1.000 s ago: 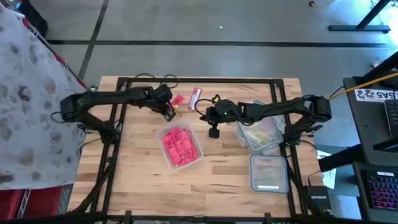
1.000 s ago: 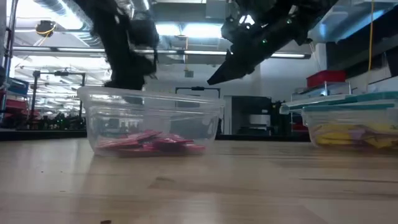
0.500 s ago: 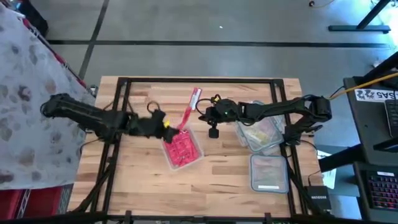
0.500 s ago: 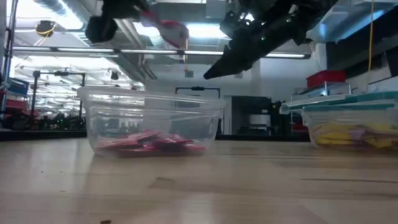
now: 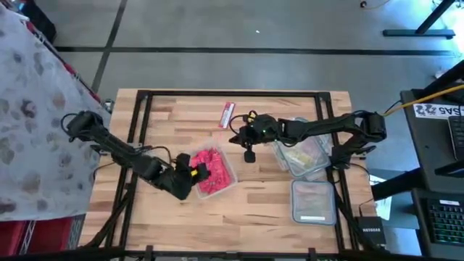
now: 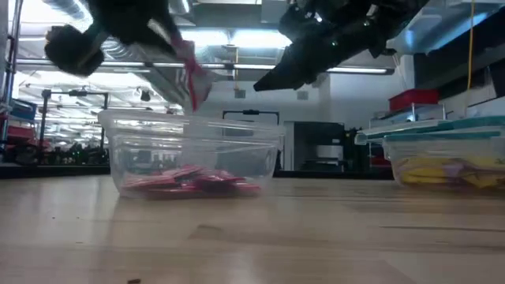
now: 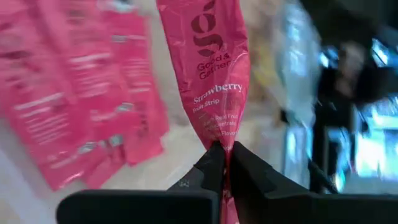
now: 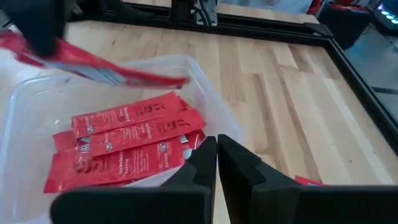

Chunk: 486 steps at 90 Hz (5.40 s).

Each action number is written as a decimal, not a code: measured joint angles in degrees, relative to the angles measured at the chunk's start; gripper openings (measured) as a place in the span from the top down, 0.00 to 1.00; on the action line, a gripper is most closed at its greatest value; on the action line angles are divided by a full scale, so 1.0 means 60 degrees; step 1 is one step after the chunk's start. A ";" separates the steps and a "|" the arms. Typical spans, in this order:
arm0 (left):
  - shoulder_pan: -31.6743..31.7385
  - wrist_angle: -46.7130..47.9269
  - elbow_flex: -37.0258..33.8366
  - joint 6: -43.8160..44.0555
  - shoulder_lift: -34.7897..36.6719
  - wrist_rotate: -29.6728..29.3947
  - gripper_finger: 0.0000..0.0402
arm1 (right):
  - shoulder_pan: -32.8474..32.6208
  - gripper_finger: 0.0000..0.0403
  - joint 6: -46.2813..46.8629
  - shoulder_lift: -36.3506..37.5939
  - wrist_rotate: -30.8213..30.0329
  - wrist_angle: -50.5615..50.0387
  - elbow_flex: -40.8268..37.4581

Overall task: Sort candy
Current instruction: Put the pink candy strip into the left transparent bin

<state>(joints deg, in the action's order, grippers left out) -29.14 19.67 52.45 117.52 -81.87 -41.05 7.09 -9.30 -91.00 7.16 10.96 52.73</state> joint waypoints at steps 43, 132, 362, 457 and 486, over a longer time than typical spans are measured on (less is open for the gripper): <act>0.0430 0.0911 0.0000 0.0385 -0.0013 0.0898 0.74 | 0.0000 1.00 0.0000 0.0000 0.0000 -0.0149 0.0000; 0.1973 0.3867 0.0007 -0.7486 0.3376 -0.0400 0.62 | 0.1476 1.00 -0.1808 -0.3746 -0.0332 -0.4232 0.4065; 0.1976 0.4042 -0.0426 -0.8124 0.3316 -0.0336 0.62 | 0.1251 1.00 -0.1858 -0.5607 0.2404 -1.0526 0.6829; 0.1729 0.4069 -0.0426 -0.8842 0.3316 -0.0766 0.62 | -0.1287 0.44 -0.4779 -0.2725 -0.0758 -0.4864 0.1548; 0.1729 0.4060 -0.0426 -0.8829 0.3316 -0.0699 0.62 | -0.0018 0.44 -0.4386 -0.2816 0.0703 -0.3369 0.0913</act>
<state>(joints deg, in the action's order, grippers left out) -18.76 44.03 49.89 64.54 -61.98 -45.25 6.98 -35.62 -107.90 11.37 -9.26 58.21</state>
